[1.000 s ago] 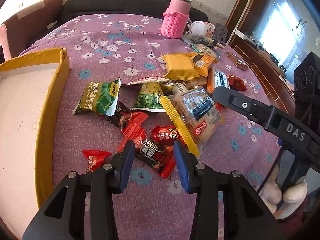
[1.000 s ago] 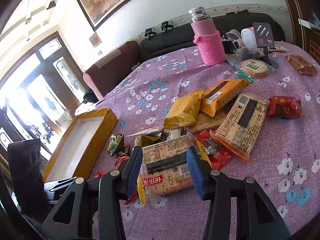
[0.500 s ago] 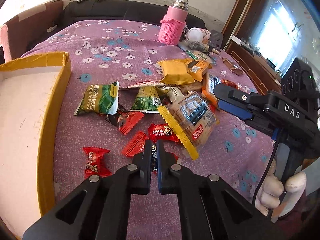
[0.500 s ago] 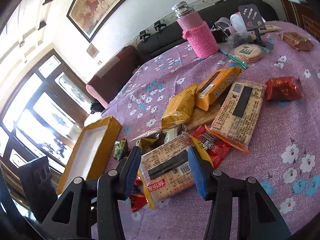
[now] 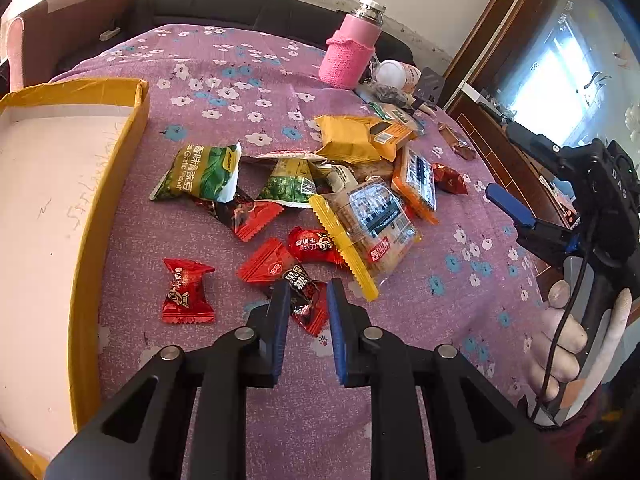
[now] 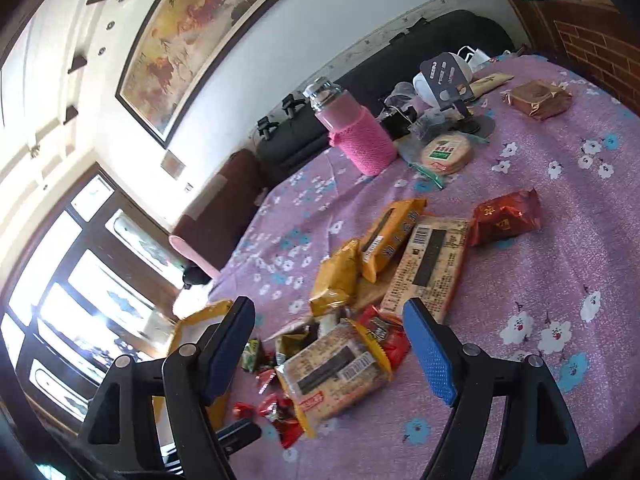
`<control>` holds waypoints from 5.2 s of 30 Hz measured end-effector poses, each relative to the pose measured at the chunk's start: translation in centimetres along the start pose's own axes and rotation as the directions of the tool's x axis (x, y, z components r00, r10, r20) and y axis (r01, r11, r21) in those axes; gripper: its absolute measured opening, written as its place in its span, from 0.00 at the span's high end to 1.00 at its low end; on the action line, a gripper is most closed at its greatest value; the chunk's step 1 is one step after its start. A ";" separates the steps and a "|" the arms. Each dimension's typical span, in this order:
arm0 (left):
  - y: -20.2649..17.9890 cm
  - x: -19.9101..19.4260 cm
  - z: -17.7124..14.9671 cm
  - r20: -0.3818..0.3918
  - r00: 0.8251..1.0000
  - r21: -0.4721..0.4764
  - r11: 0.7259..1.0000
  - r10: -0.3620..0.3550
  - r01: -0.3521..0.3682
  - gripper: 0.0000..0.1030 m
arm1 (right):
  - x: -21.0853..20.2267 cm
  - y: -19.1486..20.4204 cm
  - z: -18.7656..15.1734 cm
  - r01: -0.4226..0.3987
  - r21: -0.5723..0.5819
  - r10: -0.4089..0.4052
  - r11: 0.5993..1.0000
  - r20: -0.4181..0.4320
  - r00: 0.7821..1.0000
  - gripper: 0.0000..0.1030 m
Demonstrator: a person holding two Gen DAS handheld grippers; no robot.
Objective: Organize snacks
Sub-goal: 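Lower the left gripper onto a red candy wrapper and close it, then lift the red candy with the left gripper and carry it over the tray, then open the left gripper over the tray while the right gripper grasps and drops a red candy there, then grasp a cracker pack with the right gripper while the left gripper grasps a green snack pack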
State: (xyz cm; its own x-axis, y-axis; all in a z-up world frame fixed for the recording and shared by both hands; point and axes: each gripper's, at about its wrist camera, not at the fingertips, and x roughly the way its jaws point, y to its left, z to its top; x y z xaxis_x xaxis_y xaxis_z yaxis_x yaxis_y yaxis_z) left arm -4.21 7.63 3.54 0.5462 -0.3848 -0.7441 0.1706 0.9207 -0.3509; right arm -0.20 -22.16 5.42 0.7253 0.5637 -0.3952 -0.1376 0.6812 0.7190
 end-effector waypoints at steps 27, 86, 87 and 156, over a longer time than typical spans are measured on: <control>-2.9 5.2 1.3 -0.029 0.979 0.094 0.975 0.203 -0.199 0.49 | 0.4 -1.9 -0.5 -0.013 0.104 0.012 0.994 0.012 1.000 0.13; 14.9 -15.9 -5.0 0.354 0.904 -0.181 0.966 0.240 -0.185 0.78 | 16.9 15.1 -15.3 0.083 -0.531 -0.328 0.843 -0.387 0.861 0.65; 15.1 -15.9 -5.1 0.353 0.903 -0.183 0.964 0.246 -0.191 0.78 | 17.0 15.2 -15.5 0.087 -0.538 -0.336 0.838 -0.385 0.859 0.79; 12.1 -14.3 -3.3 0.242 0.951 -0.169 0.974 0.192 -0.153 0.51 | 17.4 9.6 -7.7 0.234 -0.433 -0.395 0.870 -0.329 0.858 0.73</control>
State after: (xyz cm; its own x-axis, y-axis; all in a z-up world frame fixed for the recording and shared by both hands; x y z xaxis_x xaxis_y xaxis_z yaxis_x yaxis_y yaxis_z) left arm -12.67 24.02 8.08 0.7509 -0.1739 -0.6371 -0.0562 0.9444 -0.3240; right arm 5.90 -2.19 0.99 0.4546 0.3684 -0.8109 -0.2418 0.9273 0.2857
